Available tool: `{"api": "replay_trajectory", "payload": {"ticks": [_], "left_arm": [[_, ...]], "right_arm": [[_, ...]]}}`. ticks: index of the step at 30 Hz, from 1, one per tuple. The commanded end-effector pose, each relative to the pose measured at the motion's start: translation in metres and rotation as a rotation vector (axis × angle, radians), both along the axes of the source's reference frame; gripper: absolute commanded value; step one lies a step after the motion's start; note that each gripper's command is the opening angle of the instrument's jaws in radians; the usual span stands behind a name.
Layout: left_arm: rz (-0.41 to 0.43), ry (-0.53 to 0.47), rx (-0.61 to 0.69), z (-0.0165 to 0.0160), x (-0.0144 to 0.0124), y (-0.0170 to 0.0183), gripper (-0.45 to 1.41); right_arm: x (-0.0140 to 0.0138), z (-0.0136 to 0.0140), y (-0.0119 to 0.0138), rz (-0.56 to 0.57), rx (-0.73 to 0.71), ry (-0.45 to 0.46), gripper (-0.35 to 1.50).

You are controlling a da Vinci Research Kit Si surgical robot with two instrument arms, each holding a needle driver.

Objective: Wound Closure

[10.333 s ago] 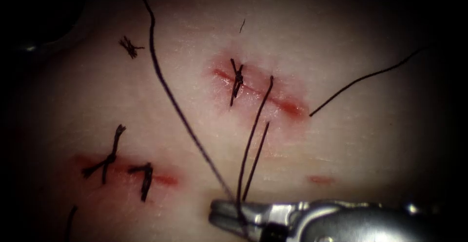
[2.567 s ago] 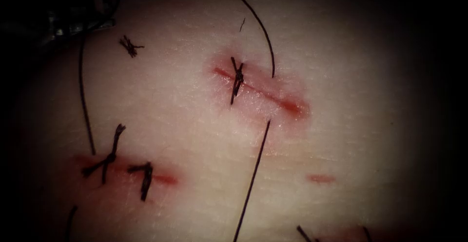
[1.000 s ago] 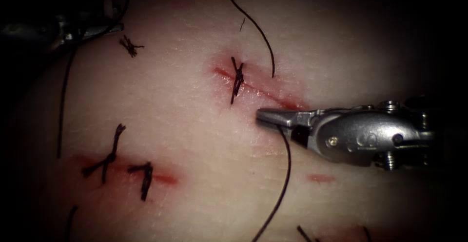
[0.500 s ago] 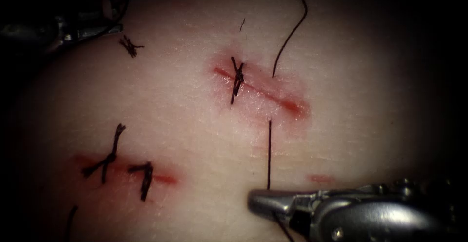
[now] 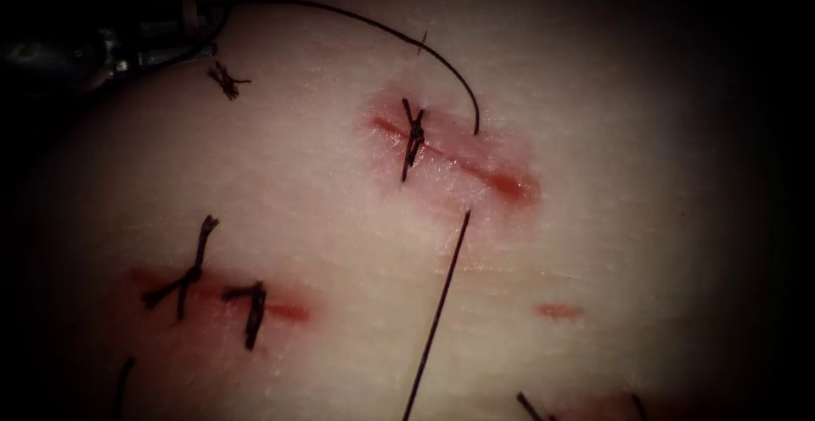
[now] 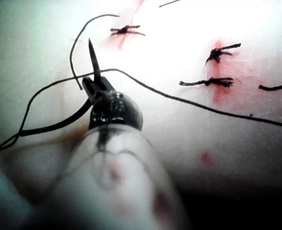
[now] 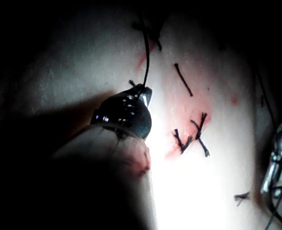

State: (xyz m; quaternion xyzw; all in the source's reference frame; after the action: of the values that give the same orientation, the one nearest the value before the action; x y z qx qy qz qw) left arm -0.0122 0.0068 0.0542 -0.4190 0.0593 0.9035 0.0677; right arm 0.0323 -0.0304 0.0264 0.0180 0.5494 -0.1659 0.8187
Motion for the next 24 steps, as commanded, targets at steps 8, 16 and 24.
{"api": "replay_trajectory", "payload": {"ticks": [8,16,24], "left_arm": [[0.0,-0.001,-0.001,0.0006,-0.0005,0.0,-0.45],[0.0,-0.001,-0.001,0.0006,-0.0005,0.0,-0.45],[0.0,0.002,0.0,0.0006,-0.0006,-0.0001,-0.45]], "right_arm": [[-0.0007,-0.0001,0.0039,0.141,-0.027,0.024,1.03],[-0.0048,0.003,0.0091,0.215,-0.053,-0.008,0.99],[-0.0074,0.0123,0.0138,0.271,-0.096,-0.066,1.08]]}}
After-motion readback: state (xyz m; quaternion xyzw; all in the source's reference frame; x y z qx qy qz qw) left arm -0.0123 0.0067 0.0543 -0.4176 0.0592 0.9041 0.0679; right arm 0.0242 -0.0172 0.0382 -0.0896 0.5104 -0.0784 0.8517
